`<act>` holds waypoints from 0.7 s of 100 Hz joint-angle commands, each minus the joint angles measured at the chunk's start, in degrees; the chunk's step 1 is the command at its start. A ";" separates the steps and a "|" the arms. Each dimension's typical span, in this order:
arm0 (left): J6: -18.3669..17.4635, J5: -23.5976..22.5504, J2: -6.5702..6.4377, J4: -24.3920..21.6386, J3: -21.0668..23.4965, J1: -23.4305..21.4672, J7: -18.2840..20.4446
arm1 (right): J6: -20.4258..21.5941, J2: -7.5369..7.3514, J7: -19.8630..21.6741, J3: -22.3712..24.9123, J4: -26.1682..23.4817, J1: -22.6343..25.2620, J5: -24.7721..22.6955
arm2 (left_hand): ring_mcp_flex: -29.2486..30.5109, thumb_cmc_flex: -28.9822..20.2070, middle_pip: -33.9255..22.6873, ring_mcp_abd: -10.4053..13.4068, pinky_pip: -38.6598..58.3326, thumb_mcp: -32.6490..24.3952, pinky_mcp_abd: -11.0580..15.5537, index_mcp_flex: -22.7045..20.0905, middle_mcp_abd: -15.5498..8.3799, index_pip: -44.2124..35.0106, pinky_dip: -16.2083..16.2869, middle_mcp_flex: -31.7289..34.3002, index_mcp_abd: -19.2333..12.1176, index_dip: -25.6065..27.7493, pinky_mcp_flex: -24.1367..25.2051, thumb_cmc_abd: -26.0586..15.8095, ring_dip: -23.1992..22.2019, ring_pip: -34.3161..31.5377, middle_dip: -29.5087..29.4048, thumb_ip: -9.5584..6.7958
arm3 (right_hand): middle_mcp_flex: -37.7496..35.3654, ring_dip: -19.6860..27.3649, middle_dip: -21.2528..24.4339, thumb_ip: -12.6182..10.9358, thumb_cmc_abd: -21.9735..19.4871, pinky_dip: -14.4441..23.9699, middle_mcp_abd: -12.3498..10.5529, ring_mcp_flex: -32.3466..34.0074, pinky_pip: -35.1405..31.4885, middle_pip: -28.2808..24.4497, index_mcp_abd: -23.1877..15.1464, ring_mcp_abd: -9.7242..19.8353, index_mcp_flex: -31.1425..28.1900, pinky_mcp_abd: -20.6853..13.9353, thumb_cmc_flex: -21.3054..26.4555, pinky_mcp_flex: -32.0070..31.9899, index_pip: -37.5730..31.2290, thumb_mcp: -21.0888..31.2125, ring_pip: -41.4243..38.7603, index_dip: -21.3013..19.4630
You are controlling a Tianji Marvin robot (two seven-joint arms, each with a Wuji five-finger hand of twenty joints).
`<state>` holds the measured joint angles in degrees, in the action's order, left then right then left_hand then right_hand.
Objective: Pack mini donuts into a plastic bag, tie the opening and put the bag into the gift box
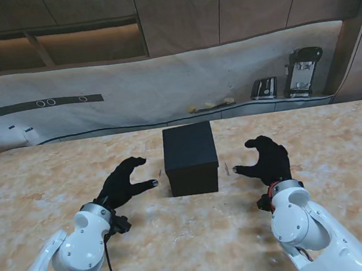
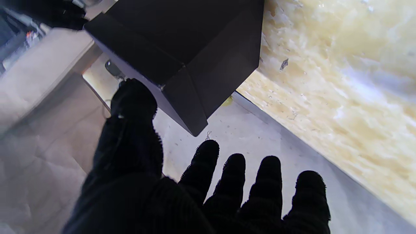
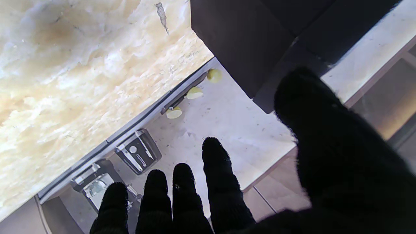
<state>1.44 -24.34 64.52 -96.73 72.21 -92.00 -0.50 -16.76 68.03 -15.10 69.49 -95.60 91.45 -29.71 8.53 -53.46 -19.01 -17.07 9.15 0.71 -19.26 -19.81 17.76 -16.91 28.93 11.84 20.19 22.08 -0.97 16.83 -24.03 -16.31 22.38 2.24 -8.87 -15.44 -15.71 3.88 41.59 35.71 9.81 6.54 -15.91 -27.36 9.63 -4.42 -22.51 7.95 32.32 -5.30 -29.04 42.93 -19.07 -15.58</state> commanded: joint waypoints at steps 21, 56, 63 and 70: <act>0.91 -3.72 0.20 2.41 -4.66 3.99 -1.39 | 3.82 -0.97 0.90 2.23 -2.97 3.68 -2.21 | 0.15 -0.16 -1.54 -0.72 1.91 -0.25 -1.18 2.77 0.07 -1.93 3.47 -0.19 2.28 1.30 0.97 3.27 -3.57 -3.51 2.84 -1.53 | -1.01 -0.33 0.89 -1.11 -0.44 1.54 -0.36 0.31 -0.78 -1.25 -1.80 1.09 1.49 -0.69 -0.65 -0.69 -0.69 0.43 -0.48 -0.34; 4.39 -1.69 1.49 7.12 -11.03 7.93 -4.11 | 4.20 -0.99 0.49 3.21 -3.93 4.75 -2.63 | -1.05 -1.39 -3.19 -1.23 10.53 -0.41 -0.43 4.09 0.65 -2.88 3.35 -1.26 2.91 3.47 4.77 2.96 -5.38 -6.09 5.27 -1.62 | -0.96 -0.15 1.04 -1.25 -0.67 1.28 -0.44 0.34 -0.46 -1.03 -2.04 1.20 1.99 -0.66 -0.55 -0.66 -1.02 -0.17 -0.36 -0.25; 4.52 -1.23 1.82 7.97 -11.94 8.53 -4.94 | 4.33 -1.06 0.64 3.38 -3.95 4.87 -2.78 | -1.27 -1.52 -3.60 -1.21 13.67 -0.46 -0.19 4.88 1.20 -4.37 2.58 -1.34 2.82 4.53 5.73 3.07 -6.34 -7.27 5.93 -1.65 | -0.96 -0.13 1.07 -1.26 -0.68 1.23 -0.44 0.31 -0.41 -0.98 -2.17 1.19 2.13 -0.65 -0.57 -0.64 -1.07 -0.25 -0.33 -0.23; 4.70 -1.21 2.15 8.63 -12.70 8.96 -6.11 | 4.44 -1.10 0.67 3.54 -3.93 5.00 -2.99 | -1.47 -1.62 -4.07 -1.37 15.36 -0.47 -0.36 6.14 1.03 -5.27 1.26 -1.37 2.87 5.13 5.83 3.04 -7.15 -8.20 6.70 -1.64 | -0.91 -0.09 1.15 -1.29 -0.69 1.17 -0.45 0.30 -0.34 -0.81 -2.35 1.19 2.33 -0.63 -0.54 -0.63 -1.11 -0.28 -0.27 -0.20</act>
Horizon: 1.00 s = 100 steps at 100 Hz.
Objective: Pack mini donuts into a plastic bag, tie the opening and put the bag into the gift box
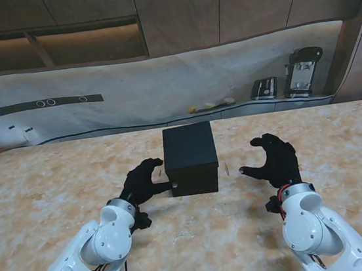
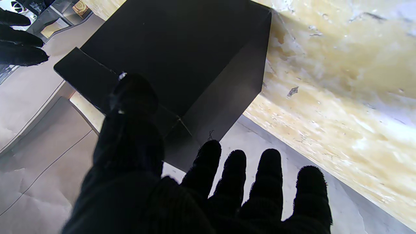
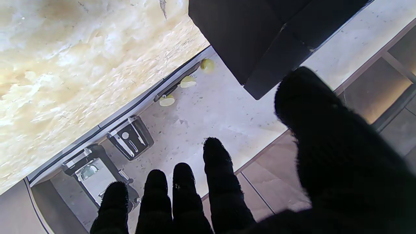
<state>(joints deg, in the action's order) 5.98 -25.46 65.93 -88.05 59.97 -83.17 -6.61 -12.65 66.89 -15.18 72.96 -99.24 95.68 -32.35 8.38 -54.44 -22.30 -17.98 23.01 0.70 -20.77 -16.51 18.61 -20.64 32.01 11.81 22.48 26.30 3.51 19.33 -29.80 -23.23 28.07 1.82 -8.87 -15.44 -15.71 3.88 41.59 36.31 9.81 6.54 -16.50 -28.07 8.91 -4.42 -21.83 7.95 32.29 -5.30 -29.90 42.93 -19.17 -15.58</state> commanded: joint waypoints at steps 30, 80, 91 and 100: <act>2.20 -0.37 1.98 2.33 -2.19 2.03 -4.08 | -0.06 -0.10 1.20 0.45 -0.78 1.55 -0.63 | -2.88 -2.04 -2.20 -0.85 5.57 -0.49 1.39 7.49 -0.32 -11.34 -4.07 -1.57 0.06 8.57 1.44 -0.60 -5.18 -6.40 5.29 -1.22 | -0.96 0.04 1.36 -1.37 -0.84 0.18 -0.47 0.32 0.66 0.37 -1.97 1.24 1.96 -0.57 -0.70 -0.55 -0.49 -0.50 0.07 -0.11; 0.42 1.96 2.56 3.17 -2.67 3.09 -4.86 | -1.14 -0.14 1.76 0.22 -1.09 1.99 -0.45 | -2.12 -4.88 -4.29 0.07 8.17 -1.09 2.26 8.20 -1.41 -14.18 -4.21 -1.42 -1.21 10.05 1.25 -3.67 -5.74 -7.58 6.51 -0.93 | -1.02 -0.06 1.37 -1.47 -1.30 -0.33 -0.59 0.36 1.13 0.46 -2.20 1.30 2.01 -0.55 -1.06 -0.40 -0.64 -0.64 0.00 0.07; 0.22 2.03 2.64 3.19 -2.64 3.20 -5.11 | -1.35 -0.11 1.74 0.04 -1.12 2.01 -0.30 | -2.04 -5.34 -4.44 0.16 8.60 -1.00 2.36 8.15 -1.49 -14.42 -4.24 -1.42 -1.31 9.96 1.20 -4.01 -5.78 -7.71 6.46 -0.88 | -1.02 -0.09 1.34 -1.48 -1.43 -0.40 -0.55 0.32 1.19 0.42 -2.29 1.29 2.04 -0.51 -1.27 -0.39 -0.65 -0.71 -0.03 0.10; -0.10 1.99 2.66 3.31 -2.65 3.32 -5.29 | -1.39 -0.10 1.71 -0.04 -1.10 2.02 -0.25 | -1.93 -5.63 -4.73 0.17 8.91 -0.91 2.35 8.10 -1.43 -14.60 -4.28 -1.40 -1.35 9.87 1.22 -4.23 -5.81 -7.83 6.51 -0.86 | -1.00 -0.07 1.34 -1.50 -1.63 -0.45 -0.51 0.33 1.22 0.42 -2.30 1.30 2.02 -0.53 -1.45 -0.37 -0.64 -0.70 0.00 0.12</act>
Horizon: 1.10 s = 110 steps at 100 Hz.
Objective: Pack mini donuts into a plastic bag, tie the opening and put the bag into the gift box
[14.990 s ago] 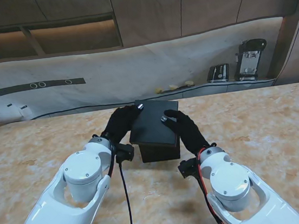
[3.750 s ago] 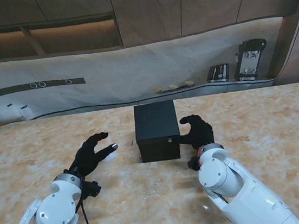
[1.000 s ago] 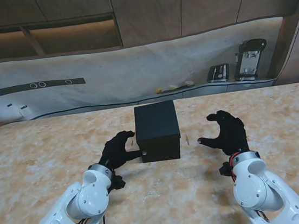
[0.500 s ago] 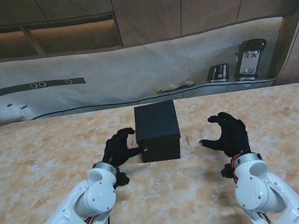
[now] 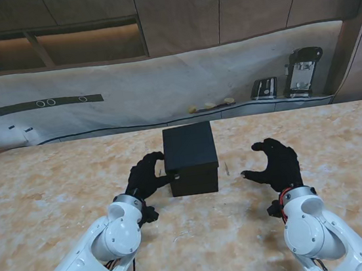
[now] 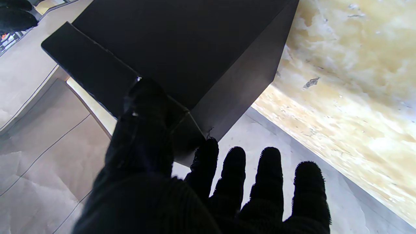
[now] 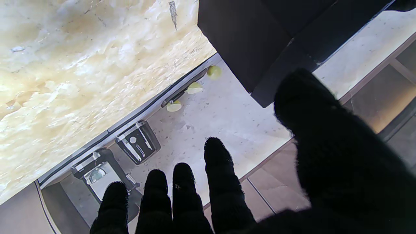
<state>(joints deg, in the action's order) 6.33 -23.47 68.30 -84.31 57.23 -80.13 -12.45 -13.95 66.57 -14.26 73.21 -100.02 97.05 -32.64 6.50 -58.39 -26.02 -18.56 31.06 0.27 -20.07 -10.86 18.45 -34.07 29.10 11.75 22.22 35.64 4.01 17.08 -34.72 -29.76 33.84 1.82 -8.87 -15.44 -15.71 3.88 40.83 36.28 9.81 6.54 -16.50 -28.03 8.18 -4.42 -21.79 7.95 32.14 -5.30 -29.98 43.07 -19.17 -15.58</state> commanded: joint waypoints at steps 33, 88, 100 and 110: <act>-1.79 0.32 0.51 -0.51 0.21 0.32 -0.31 | -0.34 0.30 0.71 -0.65 -0.23 0.65 0.42 | 1.57 -4.07 -5.09 0.77 6.29 -0.13 2.15 1.46 -1.62 -3.62 -0.65 -0.88 -1.53 0.48 0.65 -3.33 -2.09 -3.77 1.81 -0.79 | -1.02 -0.11 1.30 -1.52 -1.01 -0.66 -0.61 0.35 1.41 0.30 -1.61 1.36 1.93 -0.55 -1.55 -0.33 -0.53 -0.68 -0.05 0.18; -1.61 0.82 -0.24 -2.52 2.50 -2.47 1.66 | 0.30 0.24 1.20 -0.80 -0.11 0.08 0.88 | -1.24 -1.92 3.23 1.47 -0.69 -0.70 1.16 1.93 -1.60 3.91 -4.20 -1.50 -1.38 -5.52 1.37 -0.87 2.15 2.44 -3.08 -1.20 | -1.10 -0.24 1.19 -1.55 -1.08 -0.40 -0.59 0.46 0.97 0.07 -1.69 1.40 1.37 -0.61 -1.72 -0.21 -0.54 -0.93 -0.28 0.20; -2.53 0.71 -1.00 -5.51 5.22 -5.04 3.50 | 1.51 0.15 1.60 -0.50 -0.26 -0.55 1.08 | -1.87 -0.24 5.59 1.61 -3.10 -0.14 1.29 1.54 -1.73 6.38 -3.46 -1.62 -2.39 -7.33 1.48 -0.33 3.04 4.07 -3.82 -1.16 | -1.00 -0.56 0.69 -1.57 -1.09 1.17 -0.65 0.43 -0.62 -1.04 -1.88 1.37 -0.05 -0.69 -1.82 -0.68 -1.34 -0.90 -1.01 -0.55; -4.37 0.13 -1.63 -8.01 7.86 -7.01 4.65 | 2.90 0.02 2.16 -0.29 -0.16 -1.41 1.31 | -1.86 -0.59 6.88 1.93 -4.62 -0.29 1.35 0.82 -1.71 7.05 -2.78 -1.61 -3.22 -8.01 1.43 -0.10 3.48 4.86 -4.32 -1.18 | -1.00 -0.83 0.25 -1.53 -1.03 2.31 -0.62 0.44 -1.72 -2.12 -2.41 1.35 -1.76 -0.67 -1.88 -0.79 -2.00 -0.82 -1.77 -1.36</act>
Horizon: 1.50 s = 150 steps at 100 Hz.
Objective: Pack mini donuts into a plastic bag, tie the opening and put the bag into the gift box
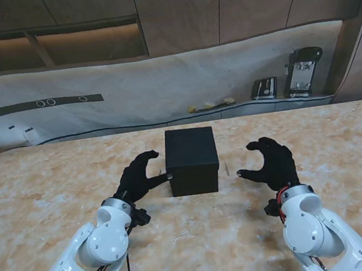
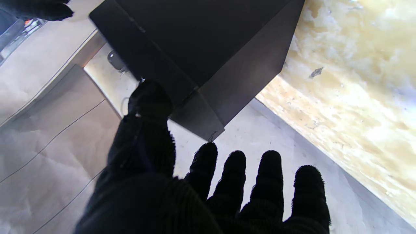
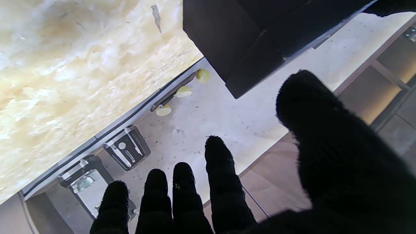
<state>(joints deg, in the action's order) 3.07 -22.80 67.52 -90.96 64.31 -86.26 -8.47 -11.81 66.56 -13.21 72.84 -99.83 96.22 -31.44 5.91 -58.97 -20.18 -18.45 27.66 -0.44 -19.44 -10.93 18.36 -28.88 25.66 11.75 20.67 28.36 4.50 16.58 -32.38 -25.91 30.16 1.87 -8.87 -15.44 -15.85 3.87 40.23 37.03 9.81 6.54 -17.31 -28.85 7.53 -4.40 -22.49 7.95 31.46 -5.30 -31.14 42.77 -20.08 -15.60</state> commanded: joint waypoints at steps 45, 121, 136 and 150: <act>-6.74 1.83 -2.60 -4.53 7.55 1.34 8.68 | 4.57 -0.51 5.62 -2.17 1.60 -7.51 2.72 | 2.04 -0.73 -2.22 3.38 -1.40 -1.06 1.18 -9.38 -4.14 -2.19 2.22 0.13 -9.26 -0.52 0.63 1.11 2.52 3.24 -1.35 -1.32 | -0.90 -0.81 0.22 -1.36 0.25 1.77 -0.68 0.37 -0.93 -2.35 -5.25 1.32 -6.30 -0.18 -0.83 0.05 -0.39 0.45 -1.60 -2.67; -5.59 8.49 -2.17 11.34 -3.13 19.44 16.37 | 1.71 -1.04 11.47 -10.24 10.33 -19.22 2.36 | -1.38 -0.08 1.02 5.69 -16.19 -2.17 1.89 -22.45 -6.66 -4.66 3.44 -0.10 -16.85 -1.39 -0.57 2.54 4.38 8.62 -6.29 -1.02 | -0.90 0.58 4.51 -2.02 0.29 0.06 -1.65 -0.04 1.43 8.51 -9.26 2.06 -1.44 -0.49 -0.06 -0.59 3.95 -4.03 5.52 -3.00; -6.01 9.57 -1.88 13.91 -4.96 21.26 16.92 | 0.67 -0.90 11.55 -11.19 11.47 -20.27 2.65 | -1.49 0.58 1.05 5.79 -17.03 -2.11 2.01 -21.37 -6.73 -3.90 4.32 -0.45 -16.76 -1.67 -0.73 1.44 4.36 8.68 -6.26 -1.05 | -1.04 0.44 4.52 -2.05 0.15 -0.23 -1.65 0.02 1.69 8.72 -9.30 2.05 -1.63 -0.45 -0.10 -0.53 3.78 -4.05 5.64 -3.01; -5.78 10.29 -1.60 15.75 -6.28 22.19 17.03 | -0.30 -0.76 11.67 -12.04 12.46 -20.93 3.10 | -1.59 0.78 0.99 5.89 -17.47 -1.84 2.24 -20.71 -6.41 -3.48 5.05 -0.81 -16.83 -1.83 -0.74 0.83 4.42 8.94 -6.12 -0.96 | -1.09 0.33 4.43 -2.05 0.10 -0.46 -1.65 0.01 1.89 8.67 -9.13 2.05 -1.90 -0.46 -0.12 -0.49 3.65 -4.05 5.70 -3.02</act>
<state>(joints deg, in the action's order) -2.75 -11.61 65.52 -75.51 58.39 -64.41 7.55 -11.65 65.32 -2.47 61.14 -87.78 75.14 -28.56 5.92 -58.95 -19.57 -14.28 11.58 -2.01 -18.78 -32.89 13.19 -33.65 29.26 13.19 4.75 26.86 3.69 18.17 -28.95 -18.54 24.38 1.86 -8.87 -15.44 -12.85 3.38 40.23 37.00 9.65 6.54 -16.67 -20.91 0.15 -3.80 -25.30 7.95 31.46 -5.30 -27.69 39.63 -15.48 -18.83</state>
